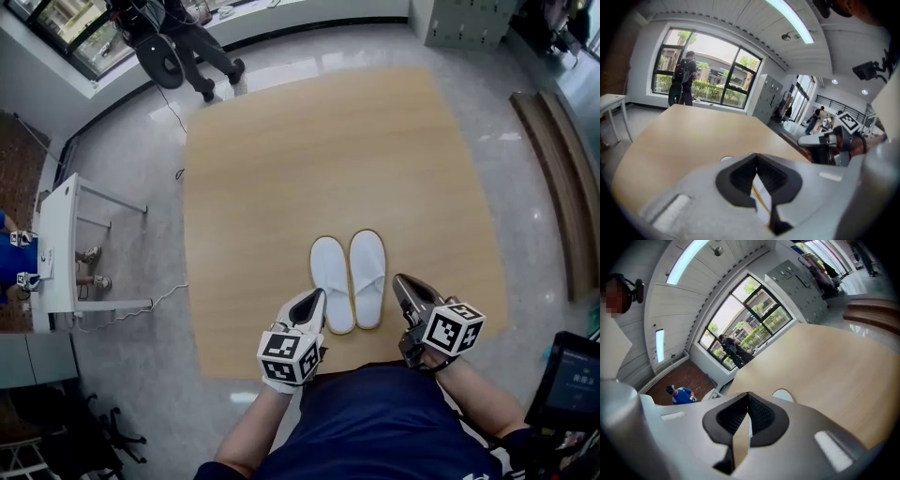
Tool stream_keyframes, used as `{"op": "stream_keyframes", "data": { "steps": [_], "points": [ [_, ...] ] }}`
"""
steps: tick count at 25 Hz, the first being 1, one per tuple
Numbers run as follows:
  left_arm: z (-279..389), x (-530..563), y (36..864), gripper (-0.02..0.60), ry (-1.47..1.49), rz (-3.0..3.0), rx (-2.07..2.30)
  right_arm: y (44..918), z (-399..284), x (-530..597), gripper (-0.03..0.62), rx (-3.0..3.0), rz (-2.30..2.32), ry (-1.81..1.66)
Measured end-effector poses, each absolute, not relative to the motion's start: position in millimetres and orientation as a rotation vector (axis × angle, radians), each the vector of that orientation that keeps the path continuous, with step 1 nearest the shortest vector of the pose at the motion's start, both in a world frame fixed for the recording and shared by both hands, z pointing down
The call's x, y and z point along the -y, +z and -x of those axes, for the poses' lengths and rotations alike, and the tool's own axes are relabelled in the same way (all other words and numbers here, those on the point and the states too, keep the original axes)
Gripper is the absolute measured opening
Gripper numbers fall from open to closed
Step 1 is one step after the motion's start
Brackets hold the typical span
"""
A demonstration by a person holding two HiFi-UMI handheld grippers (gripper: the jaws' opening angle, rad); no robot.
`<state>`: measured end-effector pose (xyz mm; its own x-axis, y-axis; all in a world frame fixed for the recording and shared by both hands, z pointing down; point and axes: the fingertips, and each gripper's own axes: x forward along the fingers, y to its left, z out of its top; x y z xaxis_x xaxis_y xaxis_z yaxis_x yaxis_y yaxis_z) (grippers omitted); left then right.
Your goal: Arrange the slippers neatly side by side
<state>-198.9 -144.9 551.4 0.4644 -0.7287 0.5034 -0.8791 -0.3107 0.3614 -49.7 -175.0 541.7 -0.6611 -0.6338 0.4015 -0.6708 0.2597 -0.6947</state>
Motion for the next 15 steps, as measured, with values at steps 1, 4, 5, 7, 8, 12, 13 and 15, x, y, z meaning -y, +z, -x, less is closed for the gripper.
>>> {"op": "stream_keyframes", "data": {
  "steps": [1,4,5,7,8,12,13,15],
  "points": [
    [197.8,148.8,544.5,0.005,0.31,-2.129,1.349,533.1,55.2,172.2,0.006,2.498,-1.237,1.346],
    [182.3,154.2,524.5,0.004,0.264,-2.18,1.32,510.4,72.1,166.8,0.006,2.597,-1.161,1.169],
    [174.8,153.7,518.0,0.004,0.254,-2.204,1.293,504.7,76.5,165.3,0.006,2.624,-1.149,1.098],
    [162.3,151.7,505.7,0.003,0.239,-2.247,1.249,496.1,83.1,162.4,0.006,2.667,-1.133,0.955],
    [158.1,150.6,500.6,0.004,0.233,-2.261,1.235,493.1,85.6,160.5,0.006,2.681,-1.123,0.899],
    [147.7,146.5,492.9,0.003,0.222,-2.286,1.203,485.9,89.7,154.8,0.006,2.72,-1.087,0.778],
    [145.6,145.6,493.9,0.003,0.22,-2.283,1.195,484.6,89.7,154.3,0.006,2.726,-1.084,0.755],
    [142.7,144.0,496.1,0.003,0.206,-2.263,1.176,482.2,91.2,153.7,0.006,2.739,-1.078,0.719]
  ]
}}
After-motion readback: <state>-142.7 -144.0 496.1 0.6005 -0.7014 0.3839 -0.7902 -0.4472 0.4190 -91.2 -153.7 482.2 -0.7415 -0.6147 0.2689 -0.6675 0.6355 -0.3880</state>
